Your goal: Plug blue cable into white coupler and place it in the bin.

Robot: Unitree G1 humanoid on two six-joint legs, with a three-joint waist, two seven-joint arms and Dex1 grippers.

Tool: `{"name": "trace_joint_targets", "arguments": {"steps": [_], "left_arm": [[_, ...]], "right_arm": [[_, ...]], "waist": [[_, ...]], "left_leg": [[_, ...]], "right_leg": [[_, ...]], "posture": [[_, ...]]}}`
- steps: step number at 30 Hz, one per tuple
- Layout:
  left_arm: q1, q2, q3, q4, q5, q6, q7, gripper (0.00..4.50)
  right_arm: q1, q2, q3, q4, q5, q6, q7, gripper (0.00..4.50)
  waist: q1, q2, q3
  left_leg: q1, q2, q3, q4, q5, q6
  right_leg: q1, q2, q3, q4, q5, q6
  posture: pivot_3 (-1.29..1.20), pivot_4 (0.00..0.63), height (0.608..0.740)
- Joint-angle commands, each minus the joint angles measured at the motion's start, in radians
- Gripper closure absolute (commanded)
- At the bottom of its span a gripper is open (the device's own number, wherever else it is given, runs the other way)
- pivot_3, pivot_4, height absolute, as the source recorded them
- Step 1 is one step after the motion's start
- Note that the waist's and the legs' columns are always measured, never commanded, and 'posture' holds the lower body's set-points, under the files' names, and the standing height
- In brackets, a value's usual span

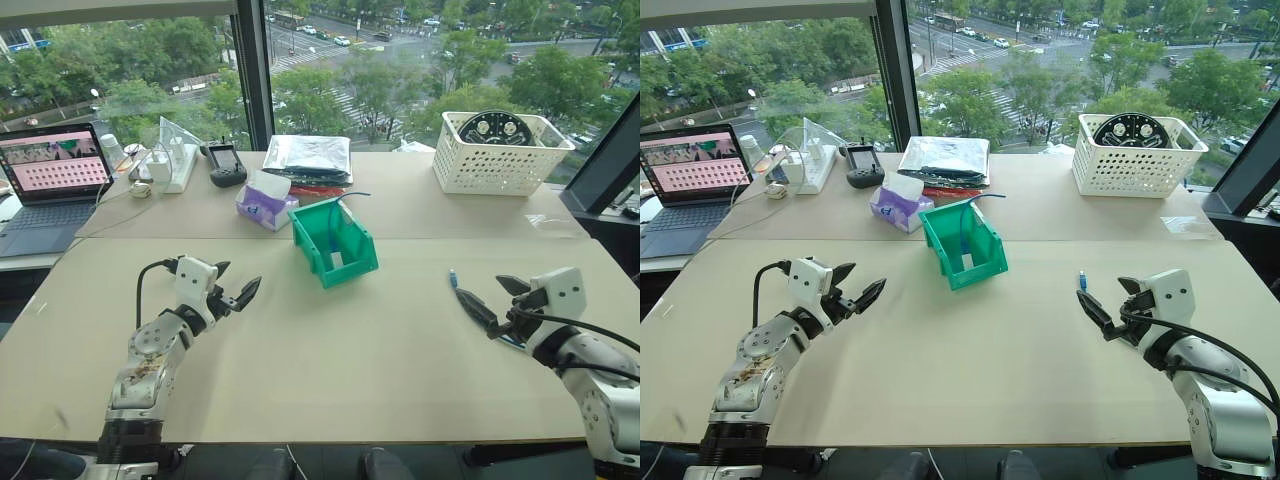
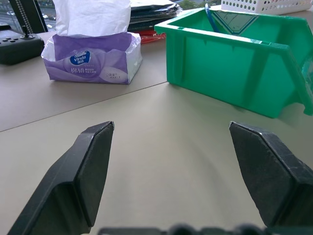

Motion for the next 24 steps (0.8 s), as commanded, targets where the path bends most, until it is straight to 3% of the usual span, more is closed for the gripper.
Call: {"name": "trace_joint_targets", "arguments": {"steps": [1, 4, 7, 13, 20, 21, 24], "left_arm": [[-0.043, 0.049, 0.037, -0.017, -0.067, 0.024, -0.073, 0.44], [-0.1, 0.126, 0.081, -0.049, -0.196, 0.089, -0.21, 0.44], [-0.098, 0.19, 0.06, -0.1, -0.247, 0.157, -0.29, 0.44], [-0.034, 0.233, 0.029, -0.15, -0.259, 0.205, -0.345, 0.44], [0.026, 0.236, 0.038, -0.222, -0.263, 0.24, -0.315, 0.44], [0.031, 0.237, 0.038, -0.221, -0.259, 0.24, -0.313, 0.44], [0.044, 0.242, 0.034, -0.216, -0.251, 0.232, -0.32, 0.44]], "right_arm": [[-0.057, -0.067, -0.01, 0.005, 0.005, 0.023, 0.024, 0.02], [-0.176, -0.176, 0.048, 0.106, -0.023, 0.088, 0.073, 0.02], [-0.314, -0.217, 0.14, 0.245, -0.074, 0.104, 0.088, 0.02], [-0.573, -0.179, 0.292, 0.631, -0.187, 0.067, 0.104, 0.02], [-0.695, -0.102, 0.381, 0.915, -0.278, 0.029, 0.112, 0.02], [-0.7, -0.097, 0.386, 0.929, -0.285, 0.025, 0.115, 0.54], [-0.698, -0.095, 0.399, 0.922, -0.294, 0.053, 0.13, 1.43]], "waist": [[0.0, 0.0, 0.0], [-0.009, 0.0, 0.005], [-0.017, 0.0, 0.005], [-0.021, 0.0, 0.005], [-0.013, 0.0, 0.005], [-0.014, 0.0, 0.005], [-0.015, 0.0, 0.005]], "left_leg": [[0.0, 0.0, 0.0, 0.0, 0.0, 0.0], [-0.002, 0.0, 0.002, 0.0, 0.001, 0.001], [-0.006, 0.0, 0.003, 0.0, 0.002, 0.003], [-0.01, 0.0, 0.005, -0.002, 0.002, 0.003], [-0.014, -0.002, 0.003, -0.002, 0.002, 0.003], [-0.014, -0.002, 0.003, -0.002, 0.002, 0.003], [-0.012, -0.002, 0.004, -0.002, 0.002, 0.003]], "right_leg": [[0.0, 0.0, 0.0, 0.0, 0.0, 0.0], [-0.003, -0.001, 0.001, 0.001, 0.001, 0.0], [-0.009, 0.0, 0.0, 0.001, 0.003, -0.001], [-0.015, 0.0, 0.002, 0.002, 0.007, -0.011], [-0.016, -0.001, 0.002, 0.0, 0.008, -0.01], [-0.016, -0.001, 0.002, 0.0, 0.008, -0.01], [-0.015, -0.001, 0.002, 0.001, 0.008, -0.01]], "posture": [[0.0, 0.15, 0.727], [0.0, 0.15, 0.727], [0.0, 0.15, 0.727], [0.0, 0.15, 0.727], [0.0, 0.15, 0.727], [0.0, 0.15, 0.727], [0.0, 0.15, 0.727]]}}
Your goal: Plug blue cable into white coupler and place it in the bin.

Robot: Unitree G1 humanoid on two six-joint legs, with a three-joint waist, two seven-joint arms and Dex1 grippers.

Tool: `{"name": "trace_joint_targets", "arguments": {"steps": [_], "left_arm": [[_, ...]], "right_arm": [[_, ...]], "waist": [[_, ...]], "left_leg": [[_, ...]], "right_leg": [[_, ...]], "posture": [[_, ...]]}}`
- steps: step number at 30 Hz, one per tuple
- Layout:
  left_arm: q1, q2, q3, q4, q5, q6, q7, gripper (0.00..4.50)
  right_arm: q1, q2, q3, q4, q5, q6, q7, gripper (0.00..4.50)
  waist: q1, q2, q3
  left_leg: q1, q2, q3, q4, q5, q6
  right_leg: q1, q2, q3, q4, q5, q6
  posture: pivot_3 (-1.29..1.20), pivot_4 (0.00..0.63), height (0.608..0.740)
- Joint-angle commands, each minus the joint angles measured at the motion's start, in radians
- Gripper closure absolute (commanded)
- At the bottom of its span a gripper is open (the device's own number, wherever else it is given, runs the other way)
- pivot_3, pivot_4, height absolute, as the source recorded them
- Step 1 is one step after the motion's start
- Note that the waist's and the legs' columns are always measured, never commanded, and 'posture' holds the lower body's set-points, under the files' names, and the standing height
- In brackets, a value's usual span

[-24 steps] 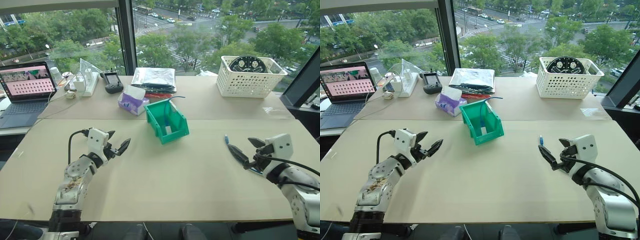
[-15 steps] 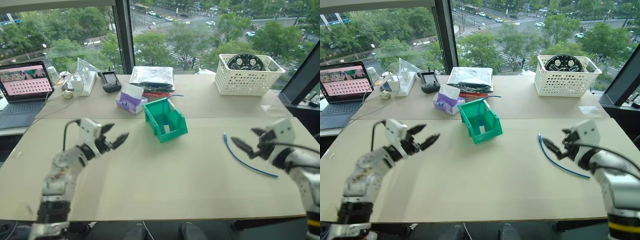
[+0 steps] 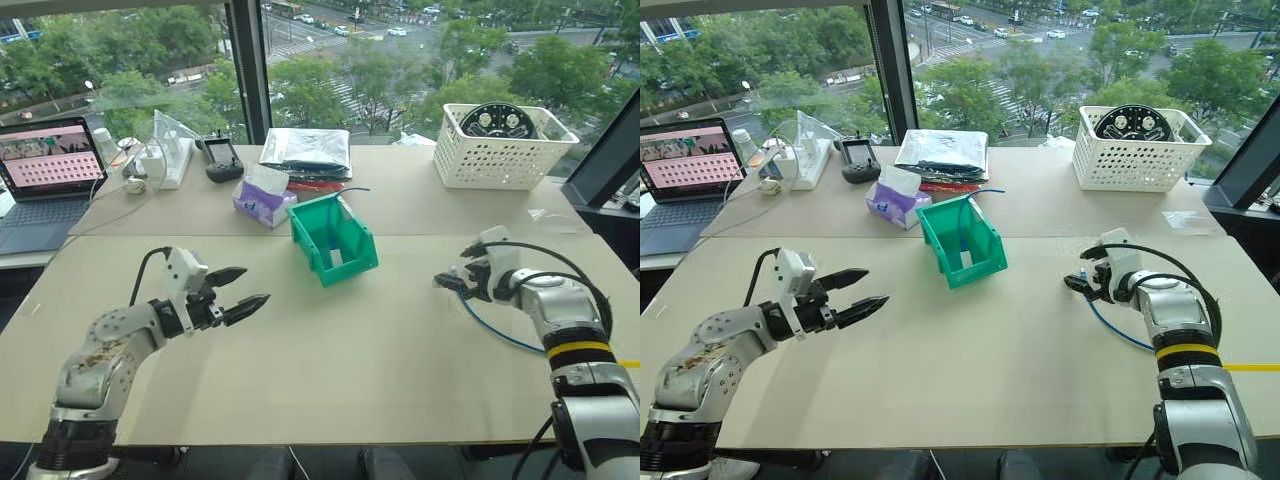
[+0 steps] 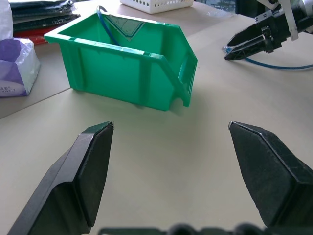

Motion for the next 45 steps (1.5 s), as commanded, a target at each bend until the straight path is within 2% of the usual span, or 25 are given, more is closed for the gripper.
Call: {"name": "trace_joint_targets", "arguments": {"steps": [1, 8, 9, 13, 17, 18, 21, 26, 31, 33, 38, 39, 40, 41, 43, 45], "left_arm": [[0.006, 0.017, 0.01, -0.021, 0.006, -0.009, -0.004, 0.44], [-0.045, 0.018, -0.006, 0.021, 0.01, -0.018, -0.03, 0.44], [-0.058, 0.02, -0.017, 0.03, 0.01, -0.018, -0.044, 0.44], [-0.098, 0.035, -0.086, 0.049, 0.036, -0.026, -0.112, 0.44], [-0.124, 0.056, -0.15, 0.055, 0.062, -0.042, -0.186, 0.44], [-0.14, 0.054, -0.156, 0.029, 0.03, -0.012, -0.202, 0.44], [-0.177, 0.053, -0.163, -0.031, -0.029, 0.054, -0.223, 0.44], [-0.157, 0.141, -0.263, -0.068, 0.094, 0.012, -0.27, 0.44], [-0.16, 0.166, -0.308, -0.097, 0.12, 0.019, -0.284, 0.44], [-0.159, 0.164, -0.323, -0.087, 0.14, 0.006, -0.284, 0.44], [-0.162, 0.134, -0.398, -0.042, 0.216, -0.067, -0.3, 0.44], [-0.179, 0.108, -0.413, -0.01, 0.231, -0.087, -0.296, 0.44], [-0.19, 0.09, -0.421, 0.013, 0.24, -0.102, -0.293, 0.44], [-0.203, 0.072, -0.43, 0.038, 0.25, -0.114, -0.29, 0.44], [-0.236, 0.026, -0.445, 0.108, 0.279, -0.151, -0.276, 0.44], [-0.272, -0.022, -0.451, 0.183, 0.306, -0.2, -0.258, 0.44]], "right_arm": [[0.004, -0.008, 0.013, 0.0, -0.036, 0.022, 0.01, 1.79], [0.058, -0.082, 0.049, -0.134, -0.061, 0.059, 0.093, 4.24], [0.067, -0.096, 0.067, -0.184, -0.055, 0.023, 0.148, 4.38], [0.09, -0.127, 0.163, -0.402, -0.033, -0.124, 0.385, 4.38], [0.09, -0.125, 0.275, -0.569, -0.041, -0.167, 0.545, 4.38], [0.078, -0.109, 0.314, -0.599, -0.057, -0.183, 0.571, 4.38], [0.034, -0.045, 0.399, -0.635, -0.089, -0.212, 0.613, 4.38], [-0.03, 0.071, 0.474, -0.573, -0.153, -0.274, 0.597, 4.38], [-0.052, 0.115, 0.486, -0.506, -0.189, -0.318, 0.597, 4.38], [-0.054, 0.109, 0.469, -0.51, -0.181, -0.305, 0.605, 3.37], [-0.028, 0.056, 0.403, -0.599, -0.148, -0.205, 0.604, 1.81], [-0.003, 0.042, 0.369, -0.661, -0.12, -0.147, 0.593, 1.35], [0.015, 0.033, 0.345, -0.708, -0.102, -0.103, 0.584, 1.18], [0.034, 0.023, 0.319, -0.755, -0.086, -0.058, 0.572, 0.71], [0.07, -0.002, 0.265, -0.834, -0.069, 0.02, 0.537, 0.06], [0.108, -0.041, 0.214, -0.908, -0.05, 0.103, 0.513, 0.06]], "waist": [[0.002, 0.0, 0.0], [0.007, 0.0, 0.0], [0.008, 0.0, 0.0], [-0.004, 0.0, 0.0], [-0.024, 0.0, 0.0], [-0.025, 0.0, 0.0], [-0.025, -0.001, 0.001], [-0.026, -0.001, 0.001], [-0.014, -0.001, 0.001], [-0.01, -0.001, 0.001], [-0.002, -0.001, 0.001], [-0.001, -0.001, 0.001], [0.001, -0.001, 0.001], [0.004, -0.001, 0.001], [0.005, -0.001, 0.001], [0.007, -0.001, 0.001]], "left_leg": [[0.0, 0.0, 0.0, 0.0, 0.0, 0.0], [0.001, -0.001, -0.001, 0.001, 0.0, 0.0], [0.001, -0.001, -0.001, 0.001, 0.0, 0.0], [0.0, 0.0, -0.001, 0.001, 0.0, 0.0], [0.001, 0.001, -0.001, 0.001, 0.0, 0.0], [0.001, 0.001, -0.001, 0.001, 0.0, 0.0], [0.001, 0.002, -0.001, 0.001, 0.0, 0.0], [0.002, 0.001, -0.002, 0.001, 0.0, -0.001], [0.001, 0.0, -0.003, 0.001, 0.001, -0.001], [0.001, -0.001, -0.003, 0.001, 0.001, -0.001], [0.001, -0.001, -0.003, 0.001, 0.001, -0.001], [0.001, -0.001, -0.003, 0.001, 0.001, -0.001], [0.001, -0.001, -0.003, 0.001, 0.001, -0.001], [0.001, 0.0, -0.003, 0.001, 0.001, -0.001], [0.0, 0.0, -0.004, 0.001, 0.001, -0.001], [0.0, -0.001, -0.004, 0.001, 0.001, -0.001]], "right_leg": [[0.0, 0.0, 0.0, 0.0, 0.0, 0.0], [0.001, 0.0, -0.001, 0.001, 0.0, 0.0], [0.001, 0.0, -0.001, 0.001, 0.0, 0.0], [0.0, 0.0, -0.001, 0.001, 0.0, 0.0], [0.0, 0.002, -0.001, 0.002, 0.0, 0.001], [0.0, 0.002, -0.001, 0.002, 0.0, 0.001], [0.0, 0.002, -0.001, 0.002, 0.0, 0.001], [-0.001, 0.002, -0.001, 0.003, 0.0, 0.0], [-0.001, 0.001, -0.001, 0.003, 0.0, 0.0], [-0.001, 0.001, -0.001, 0.003, 0.0, 0.0], [-0.002, 0.001, -0.001, 0.004, 0.0, 0.0], [-0.001, 0.001, -0.001, 0.004, 0.0, 0.0], [-0.001, 0.001, -0.001, 0.004, 0.0, 0.0], [-0.001, 0.001, -0.001, 0.003, 0.0, 0.0], [-0.001, 0.001, -0.002, 0.004, 0.0, 0.0], [-0.001, 0.001, -0.002, 0.004, 0.0, 0.0]], "posture": [[0.0, 0.15, 0.727], [0.0, 0.15, 0.727], [0.0, 0.15, 0.727], [0.0, 0.15, 0.727], [0.0, 0.15, 0.727], [0.0, 0.15, 0.727], [0.0, 0.15, 0.727], [0.0, 0.15, 0.727], [0.0, 0.15, 0.727], [0.0, 0.15, 0.727], [0.0, 0.15, 0.727], [0.0, 0.15, 0.727], [0.0, 0.15, 0.727], [0.0, 0.15, 0.727], [0.0, 0.15, 0.727], [0.0, 0.15, 0.727]]}}
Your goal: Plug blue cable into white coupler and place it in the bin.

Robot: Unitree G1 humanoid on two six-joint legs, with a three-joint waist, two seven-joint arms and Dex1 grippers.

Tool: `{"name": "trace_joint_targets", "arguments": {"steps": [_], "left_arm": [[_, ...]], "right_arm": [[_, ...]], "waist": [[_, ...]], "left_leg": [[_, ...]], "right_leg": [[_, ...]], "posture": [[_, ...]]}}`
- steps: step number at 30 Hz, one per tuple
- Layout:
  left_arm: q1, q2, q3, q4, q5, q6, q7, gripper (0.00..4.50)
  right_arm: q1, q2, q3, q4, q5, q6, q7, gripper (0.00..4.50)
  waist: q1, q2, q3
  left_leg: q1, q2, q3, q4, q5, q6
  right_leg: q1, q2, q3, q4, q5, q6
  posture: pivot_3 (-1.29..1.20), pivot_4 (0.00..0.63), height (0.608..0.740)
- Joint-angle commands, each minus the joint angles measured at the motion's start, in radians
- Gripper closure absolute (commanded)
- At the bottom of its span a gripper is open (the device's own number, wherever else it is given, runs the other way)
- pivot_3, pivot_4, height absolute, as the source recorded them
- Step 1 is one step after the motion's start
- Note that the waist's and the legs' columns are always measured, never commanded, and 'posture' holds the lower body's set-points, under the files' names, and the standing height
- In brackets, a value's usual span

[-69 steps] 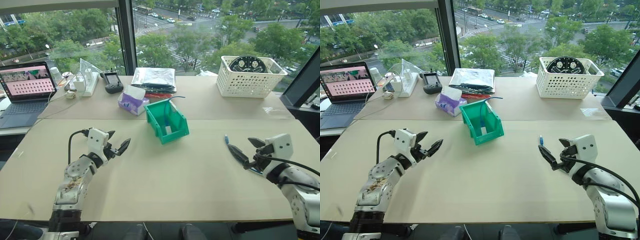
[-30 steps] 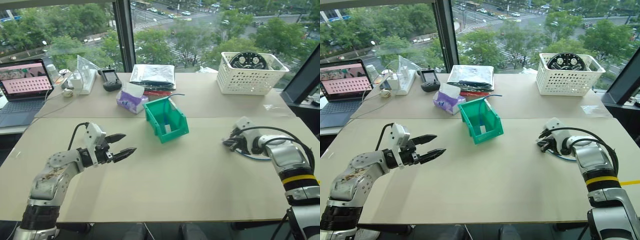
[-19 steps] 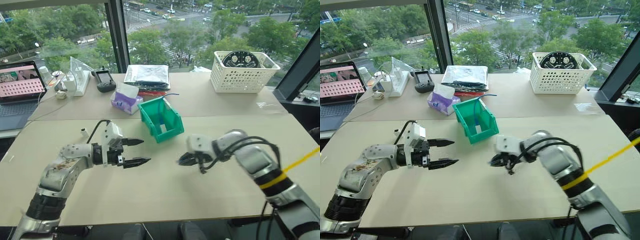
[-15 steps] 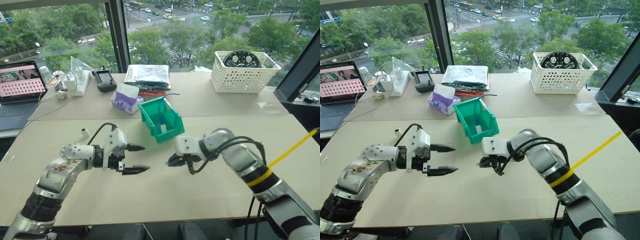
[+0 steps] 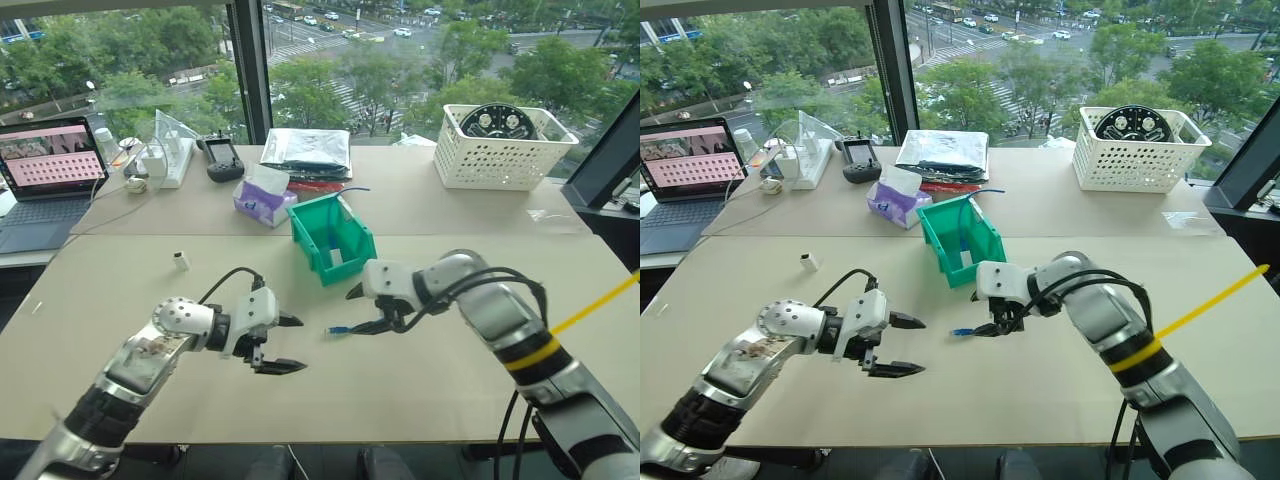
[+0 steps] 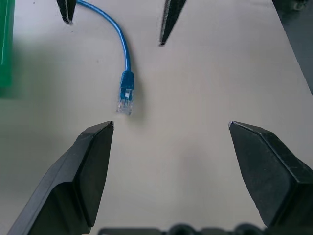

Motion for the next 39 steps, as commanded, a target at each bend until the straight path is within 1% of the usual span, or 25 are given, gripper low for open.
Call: {"name": "trace_joint_targets", "arguments": {"steps": [1, 7, 13, 14, 16, 17, 20, 22, 24, 26, 27, 29, 32, 35, 36, 37, 39], "left_arm": [[-0.071, -0.074, 0.001, 0.119, 0.049, -0.092, 0.037, 0.44], [-0.144, -0.147, -0.025, 0.287, 0.088, -0.177, -0.006, 0.44], [-0.172, -0.21, -0.062, 0.441, 0.135, -0.276, -0.053, 0.44], [-0.173, -0.222, -0.057, 0.455, 0.127, -0.272, -0.059, 0.44], [-0.178, -0.229, -0.06, 0.481, 0.134, -0.282, -0.069, 0.96], [-0.178, -0.228, -0.067, 0.495, 0.147, -0.296, -0.072, 1.15], [-0.18, -0.223, -0.078, 0.532, 0.176, -0.331, -0.081, 2.18], [-0.179, -0.224, -0.076, 0.552, 0.186, -0.355, -0.079, 2.84], [-0.175, -0.219, -0.083, 0.57, 0.207, -0.385, -0.078, 3.51], [-0.169, -0.225, -0.079, 0.574, 0.205, -0.389, -0.074, 4.19], [-0.168, -0.232, -0.075, 0.571, 0.203, -0.39, -0.065, 4.41], [-0.165, -0.265, -0.057, 0.535, 0.168, -0.349, -0.045, 4.42], [-0.156, -0.31, -0.038, 0.457, 0.117, -0.276, -0.033, 4.42], [-0.144, -0.364, -0.023, 0.377, 0.088, -0.204, 0.012, 4.42], [-0.14, -0.378, -0.021, 0.355, 0.084, -0.183, 0.025, 4.42], [-0.135, -0.396, -0.024, 0.333, 0.091, -0.16, 0.056, 4.42], [-0.128, -0.413, -0.029, 0.307, 0.102, -0.131, 0.091, 4.42]], "right_arm": [[0.053, -0.073, -0.126, -0.163, 0.049, 0.163, -0.056, 0.06], [0.185, -0.156, -0.244, -0.316, 0.088, 0.33, -0.144, 0.06], [0.243, -0.204, -0.285, -0.397, 0.113, 0.409, -0.211, 0.06], [0.248, -0.21, -0.289, -0.405, 0.117, 0.417, -0.22, 0.06], [0.257, -0.22, -0.296, -0.416, 0.125, 0.428, -0.237, 0.0], [0.263, -0.226, -0.299, -0.423, 0.13, 0.432, -0.245, 0.0], [0.295, -0.239, -0.329, -0.45, 0.153, 0.463, -0.265, 0.0], [0.325, -0.227, -0.368, -0.473, 0.183, 0.499, -0.286, 0.0], [0.381, -0.092, -0.489, -0.512, 0.283, 0.643, -0.334, 0.0], [0.442, 0.006, -0.577, -0.55, 0.353, 0.747, -0.363, 0.0], [0.487, 0.034, -0.6, -0.57, 0.366, 0.783, -0.377, 0.0], [0.545, 0.174, -0.681, -0.607, 0.395, 0.9, -0.439, 0.0], [0.543, 0.384, -0.814, -0.628, 0.426, 1.075, -0.506, 0.0], [0.568, 0.538, -0.901, -0.617, 0.455, 1.11, -0.576, 0.0], [0.572, 0.574, -0.921, -0.616, 0.468, 1.11, -0.592, 0.0], [0.557, 0.641, -0.956, -0.614, 0.481, 1.11, -0.618, 0.0], [0.538, 0.712, -0.998, -0.612, 0.506, 1.11, -0.658, 0.0]], "waist": [[0.004, 0.0, 0.0], [0.004, 0.0, 0.0], [0.001, 0.0, 0.0], [0.001, 0.0, 0.0], [0.002, 0.0, 0.0], [0.002, 0.0, 0.0], [0.003, 0.0, 0.0], [0.005, 0.0, 0.0], [0.006, -0.002, -0.001], [0.009, -0.004, -0.004], [0.012, -0.004, -0.004], [0.015, -0.004, -0.004], [0.017, -0.002, -0.005], [0.017, -0.001, -0.005], [0.017, -0.001, -0.005], [0.016, -0.001, -0.005], [0.015, 0.0, -0.006]], "left_leg": [[0.0, -0.001, 0.0, 0.0, 0.0, 0.0], [-0.001, 0.0, 0.0, 0.001, 0.0, 0.0], [-0.001, -0.001, 0.001, 0.001, 0.0, 0.0], [-0.001, -0.001, 0.001, 0.001, 0.0, 0.0], [-0.001, 0.0, 0.001, 0.002, 0.0, 0.0], [-0.001, 0.0, 0.0, 0.002, 0.0, 0.0], [-0.001, -0.001, 0.0, 0.002, 0.0, 0.0], [-0.001, -0.001, 0.0, 0.002, 0.0, 0.0], [0.0, -0.001, 0.0, 0.002, 0.0, 0.0], [0.0, 0.001, -0.001, 0.002, 0.0, 0.0], [0.001, 0.001, -0.001, 0.002, 0.0, 0.0], [0.001, 0.001, -0.001, 0.002, 0.0, 0.0], [0.001, 0.001, -0.001, 0.003, 0.0, 0.0], [0.001, 0.001, -0.001, 0.005, 0.001, 0.001], [0.0, 0.001, 0.0, 0.005, 0.001, 0.001], [0.0, 0.001, -0.001, 0.005, 0.001, 0.001], [0.001, 0.001, -0.001, 0.005, 0.001, 0.001]], "right_leg": [[0.0, -0.001, 0.0, 0.001, 0.0, 0.0], [0.0, -0.001, -0.001, 0.0, 0.0, 0.0], [0.0, -0.001, -0.001, 0.0, 0.0, 0.0], [0.0, -0.001, -0.001, 0.0, 0.0, 0.0], [0.001, -0.001, -0.001, 0.0, 0.0, 0.0], [0.001, -0.001, -0.001, 0.0, 0.0, 0.001], [0.001, -0.002, -0.001, 0.0, 0.0, 0.001], [0.001, -0.002, -0.001, 0.0, 0.0, 0.001], [0.002, -0.002, -0.001, 0.0, 0.0, 0.001], [0.003, 0.0, -0.001, 0.0, 0.0, 0.001], [0.003, 0.0, -0.001, 0.0, 0.0, 0.0], [0.003, 0.0, -0.001, 0.001, 0.0, 0.0], [0.003, 0.0, 0.0, 0.001, 0.0, 0.001], [0.003, 0.0, 0.0, 0.002, -0.001, 0.003], [0.002, 0.0, 0.0, 0.002, -0.001, 0.003], [0.002, 0.001, 0.0, 0.002, -0.001, 0.003], [0.003, 0.001, 0.0, 0.003, 0.0, 0.003]], "posture": [[0.0, 0.15, 0.727], [0.0, 0.15, 0.727], [0.0, 0.15, 0.727], [0.0, 0.15, 0.727], [0.0, 0.15, 0.727], [0.0, 0.15, 0.727], [0.0, 0.15, 0.727], [0.0, 0.15, 0.727], [0.0, 0.15, 0.727], [0.0, 0.15, 0.727], [0.0, 0.15, 0.727], [0.0, 0.15, 0.727], [0.0, 0.15, 0.727], [0.0, 0.15, 0.727], [0.0, 0.15, 0.727], [0.0, 0.15, 0.727], [0.0, 0.15, 0.727]]}}
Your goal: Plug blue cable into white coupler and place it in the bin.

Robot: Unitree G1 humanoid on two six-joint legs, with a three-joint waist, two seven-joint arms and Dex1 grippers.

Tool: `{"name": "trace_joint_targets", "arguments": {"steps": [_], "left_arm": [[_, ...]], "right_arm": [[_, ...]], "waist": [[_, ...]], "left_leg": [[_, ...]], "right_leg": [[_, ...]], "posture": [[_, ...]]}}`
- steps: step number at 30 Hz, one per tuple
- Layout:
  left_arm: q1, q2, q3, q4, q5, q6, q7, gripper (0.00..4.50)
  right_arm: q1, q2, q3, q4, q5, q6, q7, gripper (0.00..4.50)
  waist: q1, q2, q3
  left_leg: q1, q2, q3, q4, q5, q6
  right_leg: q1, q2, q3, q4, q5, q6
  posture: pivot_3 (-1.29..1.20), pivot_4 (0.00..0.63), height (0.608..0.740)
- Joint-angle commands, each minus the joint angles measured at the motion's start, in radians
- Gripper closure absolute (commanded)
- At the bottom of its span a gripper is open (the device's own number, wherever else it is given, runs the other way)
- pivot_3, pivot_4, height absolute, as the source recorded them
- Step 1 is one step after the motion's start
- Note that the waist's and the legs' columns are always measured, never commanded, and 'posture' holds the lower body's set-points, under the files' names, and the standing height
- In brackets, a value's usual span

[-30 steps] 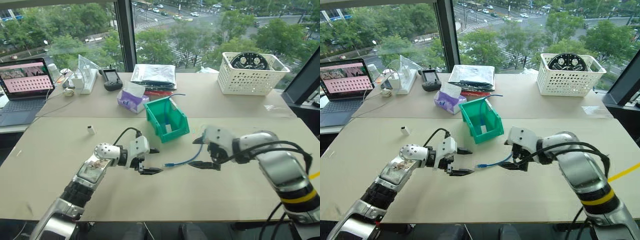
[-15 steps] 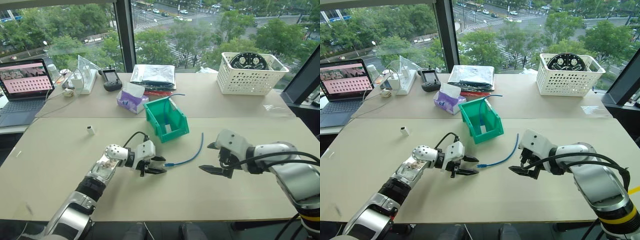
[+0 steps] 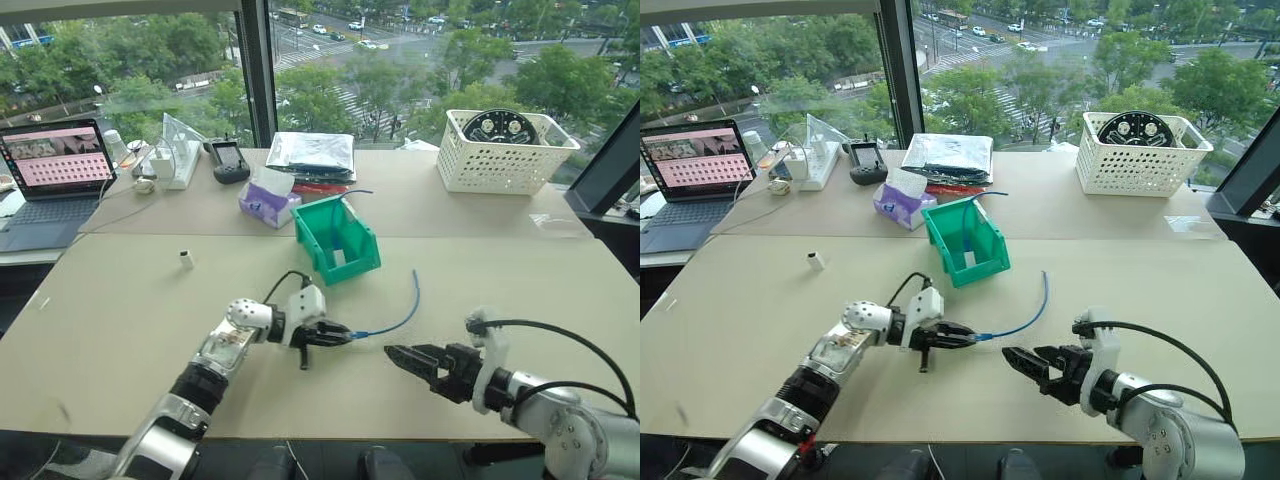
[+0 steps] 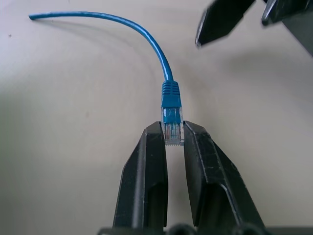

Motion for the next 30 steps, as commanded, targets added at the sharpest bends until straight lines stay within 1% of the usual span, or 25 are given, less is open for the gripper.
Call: {"name": "trace_joint_targets", "arguments": {"steps": [1, 3, 5, 7, 9, 10, 12, 16, 22, 30], "left_arm": [[0.006, -0.026, 0.009, -0.077, 0.0, 0.058, 0.075, 4.42], [0.017, -0.046, 0.012, -0.102, 0.02, 0.114, 0.15, 4.42], [0.044, -0.079, 0.023, -0.157, -0.003, 0.175, 0.206, 4.42], [0.068, -0.101, 0.024, -0.206, -0.021, 0.217, 0.237, 4.42], [0.083, -0.107, 0.015, -0.237, -0.02, 0.241, 0.253, 4.42], [0.088, -0.106, 0.011, -0.247, -0.016, 0.244, 0.258, 4.42], [0.092, -0.107, 0.015, -0.258, -0.015, 0.254, 0.273, 4.42], [0.091, -0.108, 0.014, -0.264, -0.025, 0.261, 0.277, 4.42], [0.091, -0.129, 0.009, -0.261, -0.055, 0.277, 0.267, 4.42], [0.088, -0.129, 0.014, -0.256, -0.078, 0.285, 0.262, 4.42]], "right_arm": [[-0.048, 0.104, -0.092, -0.026, 0.061, 0.007, -0.079, 0.0], [-0.115, 0.22, -0.194, -0.023, 0.078, 0.007, -0.157, 0.0], [-0.163, 0.296, -0.263, -0.021, 0.099, 0.007, -0.222, 0.0], [-0.191, 0.338, -0.293, -0.014, 0.117, 0.007, -0.27, 0.0], [-0.199, 0.359, -0.296, -0.005, 0.145, 0.007, -0.307, 0.0], [-0.198, 0.368, -0.288, -0.002, 0.159, 0.007, -0.329, 0.0], [-0.195, 0.382, -0.283, 0.004, 0.191, 0.007, -0.372, 0.0], [-0.197, 0.393, -0.299, 0.038, 0.268, 0.007, -0.434, 0.0], [-0.232, 0.398, -0.323, 0.113, 0.415, 0.005, -0.51, 0.0], [-0.192, 0.35, -0.248, 0.21, 0.639, -0.07, -0.669, 0.0]], "waist": [[-0.005, 0.002, -0.001], [-0.011, 0.004, -0.001], [-0.016, 0.005, -0.002], [-0.019, 0.006, -0.002], [-0.019, 0.006, -0.002], [-0.019, 0.006, -0.002], [-0.02, 0.006, -0.002], [-0.021, 0.007, -0.002], [-0.021, 0.007, -0.002], [-0.021, 0.007, -0.002]], "left_leg": [[0.0, 0.0, 0.0, 0.0, 0.0, 0.0], [0.001, 0.0, 0.001, 0.0, 0.0, 0.0], [0.002, -0.001, 0.001, 0.0, 0.0, 0.0], [0.002, 0.0, 0.0, -0.001, 0.0, 0.0], [0.002, 0.0, 0.0, -0.002, 0.0, 0.0], [0.002, 0.0, 0.0, -0.002, 0.0, 0.0], [0.002, 0.0, 0.0, -0.002, 0.0, 0.0], [0.003, 0.0, 0.001, -0.002, 0.0, 0.0], [0.002, 0.0, 0.001, -0.002, 0.0, 0.0], [0.002, 0.0, 0.001, -0.002, 0.0, 0.0]], "right_leg": [[0.0, 0.0, 0.0, 0.0, 0.0, 0.0], [0.0, 0.0, 0.001, 0.001, 0.0, 0.0], [0.001, 0.0, 0.002, 0.001, 0.0, 0.001], [0.001, 0.001, 0.001, 0.001, -0.001, 0.003], [0.0, 0.001, 0.001, 0.002, -0.001, 0.002], [-0.001, 0.001, 0.001, 0.003, 0.001, -0.001], [0.0, 0.001, 0.001, 0.003, 0.0, -0.001], [0.0, 0.001, 0.001, 0.002, -0.002, 0.004], [0.0, 0.001, 0.001, 0.002, -0.002, 0.004], [0.0, 0.001, 0.001, 0.001, -0.002, 0.004]], "posture": [[0.0, 0.15, 0.727], [0.0, 0.15, 0.727], [0.0, 0.15, 0.727], [0.0, 0.15, 0.727], [0.0, 0.15, 0.727], [0.0, 0.15, 0.727], [0.0, 0.15, 0.727], [0.0, 0.15, 0.727], [0.0, 0.15, 0.727], [0.0, 0.15, 0.727]]}}
